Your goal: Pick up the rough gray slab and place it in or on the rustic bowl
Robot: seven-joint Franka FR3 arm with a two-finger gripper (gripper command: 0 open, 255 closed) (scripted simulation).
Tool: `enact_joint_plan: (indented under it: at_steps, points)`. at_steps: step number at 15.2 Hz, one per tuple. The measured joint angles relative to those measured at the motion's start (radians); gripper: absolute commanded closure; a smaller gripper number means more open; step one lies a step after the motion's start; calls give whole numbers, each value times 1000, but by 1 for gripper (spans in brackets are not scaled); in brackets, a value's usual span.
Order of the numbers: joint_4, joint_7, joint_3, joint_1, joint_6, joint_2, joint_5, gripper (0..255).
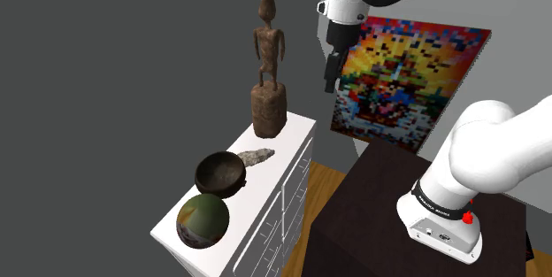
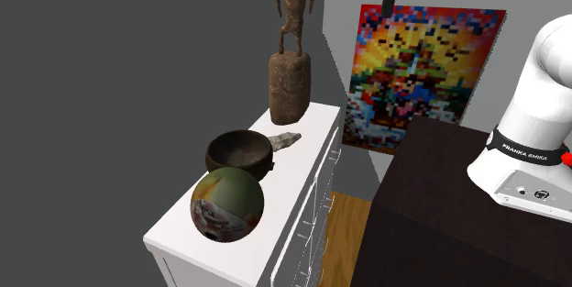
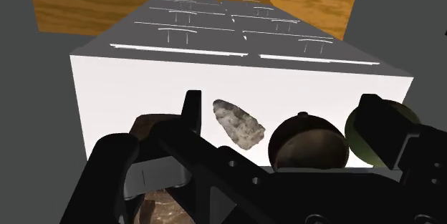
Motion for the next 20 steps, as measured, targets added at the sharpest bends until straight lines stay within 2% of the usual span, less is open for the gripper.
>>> enact_joint_plan:
  at_steps: [3,8,14,20]
  points:
    - [-33,-28,20,17,103,71,-11,0]
    - [-29,-75,46,33,265,241,-43,0]
    - [20,-104,81,48,433,459,-105,0]
    - [110,-91,112,65,582,705,-210,0]
